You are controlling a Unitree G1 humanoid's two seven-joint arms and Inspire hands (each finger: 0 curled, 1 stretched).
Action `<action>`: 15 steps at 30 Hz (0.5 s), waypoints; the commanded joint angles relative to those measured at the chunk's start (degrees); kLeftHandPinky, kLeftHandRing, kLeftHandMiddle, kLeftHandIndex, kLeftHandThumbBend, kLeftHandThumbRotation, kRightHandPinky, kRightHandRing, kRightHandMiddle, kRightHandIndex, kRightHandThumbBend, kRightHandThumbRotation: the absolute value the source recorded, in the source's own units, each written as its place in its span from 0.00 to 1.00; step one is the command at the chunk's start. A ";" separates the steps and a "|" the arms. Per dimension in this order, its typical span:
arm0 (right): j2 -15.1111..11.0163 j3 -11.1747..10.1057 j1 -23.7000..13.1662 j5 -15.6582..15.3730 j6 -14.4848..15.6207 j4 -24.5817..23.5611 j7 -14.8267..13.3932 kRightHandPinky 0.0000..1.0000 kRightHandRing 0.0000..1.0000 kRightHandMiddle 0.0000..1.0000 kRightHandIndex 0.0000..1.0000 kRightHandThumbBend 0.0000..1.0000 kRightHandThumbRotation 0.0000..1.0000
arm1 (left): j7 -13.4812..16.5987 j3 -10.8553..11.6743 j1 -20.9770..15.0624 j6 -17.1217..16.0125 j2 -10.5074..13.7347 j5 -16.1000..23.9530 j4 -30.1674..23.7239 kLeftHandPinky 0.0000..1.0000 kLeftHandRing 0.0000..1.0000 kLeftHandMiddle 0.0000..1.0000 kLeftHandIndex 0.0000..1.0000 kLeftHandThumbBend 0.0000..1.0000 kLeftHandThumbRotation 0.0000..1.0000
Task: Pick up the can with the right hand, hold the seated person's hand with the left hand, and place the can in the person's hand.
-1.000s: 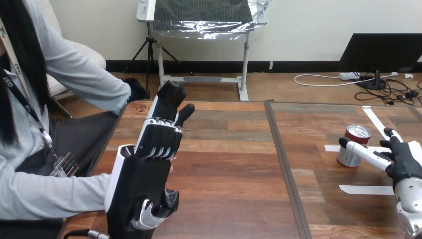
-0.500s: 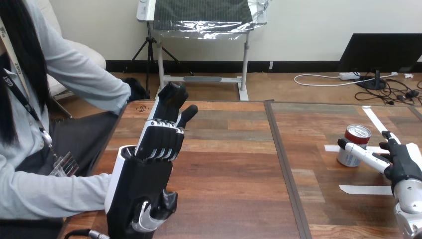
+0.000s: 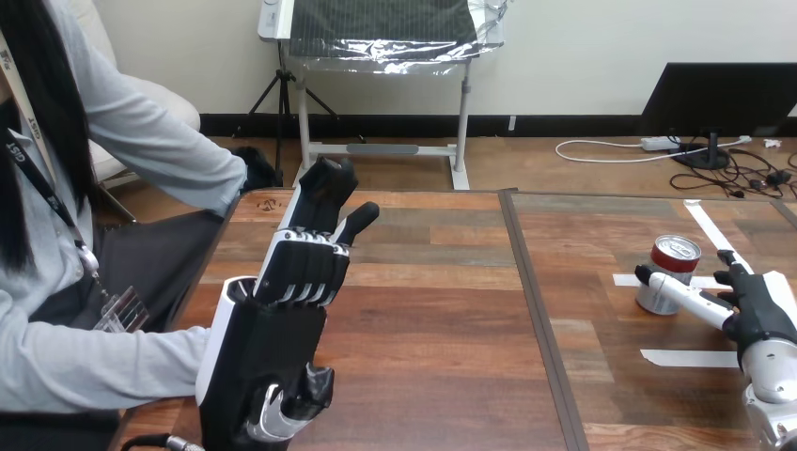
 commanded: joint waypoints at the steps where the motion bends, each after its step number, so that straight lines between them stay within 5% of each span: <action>1: 0.38 1.08 -5.22 -0.94 -1.13 -0.31 -1.13 0.74 0.87 0.90 0.96 1.00 0.57 | -1.10 1.22 -2.17 -1.69 -0.62 -0.72 -1.63 0.93 0.99 0.97 0.97 0.74 0.70; 4: 0.66 -0.58 -5.33 0.76 -1.16 -0.32 0.15 0.76 0.88 0.90 0.97 1.00 0.55 | -1.39 1.48 -2.23 -1.53 -0.59 -0.79 -1.50 0.92 0.99 0.97 0.97 0.74 0.71; 15: 0.55 0.44 -5.85 -0.30 -0.42 -0.27 -0.64 0.74 0.86 0.89 0.97 1.00 0.57 | -3.46 2.49 -2.67 -2.08 -1.07 -2.02 -1.06 0.91 0.99 0.97 0.96 0.75 0.72</action>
